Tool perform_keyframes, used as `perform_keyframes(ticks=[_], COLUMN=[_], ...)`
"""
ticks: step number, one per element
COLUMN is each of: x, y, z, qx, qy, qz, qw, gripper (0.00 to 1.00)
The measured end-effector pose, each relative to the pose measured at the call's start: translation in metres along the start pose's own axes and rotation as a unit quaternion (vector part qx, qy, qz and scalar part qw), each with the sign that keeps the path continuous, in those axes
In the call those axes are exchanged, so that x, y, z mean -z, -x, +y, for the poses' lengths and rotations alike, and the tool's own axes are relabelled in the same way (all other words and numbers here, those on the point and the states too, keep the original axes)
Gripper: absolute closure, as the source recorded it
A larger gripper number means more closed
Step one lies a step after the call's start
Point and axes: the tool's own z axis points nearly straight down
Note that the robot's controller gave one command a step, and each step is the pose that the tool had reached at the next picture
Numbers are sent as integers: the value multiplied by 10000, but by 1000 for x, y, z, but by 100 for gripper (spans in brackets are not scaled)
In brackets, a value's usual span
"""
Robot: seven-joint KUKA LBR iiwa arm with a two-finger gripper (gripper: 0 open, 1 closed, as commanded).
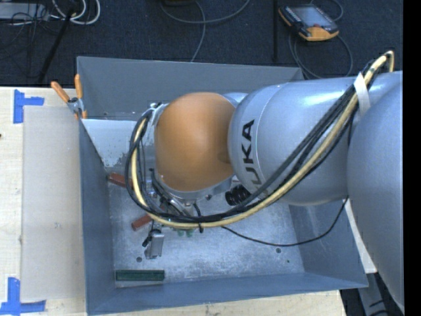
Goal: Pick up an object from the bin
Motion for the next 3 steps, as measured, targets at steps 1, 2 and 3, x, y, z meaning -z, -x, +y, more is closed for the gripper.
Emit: perform_keyframes(ticks=[1, 2, 3], x=[-107, -103, 22], y=[62, 61, 76], z=[-35, -33, -18], qx=[461, 452, 892], qy=[-10, 8, 18], qz=[-19, -35, -93], qw=[9989, 9990, 9960], gripper=[0, 100, 100])
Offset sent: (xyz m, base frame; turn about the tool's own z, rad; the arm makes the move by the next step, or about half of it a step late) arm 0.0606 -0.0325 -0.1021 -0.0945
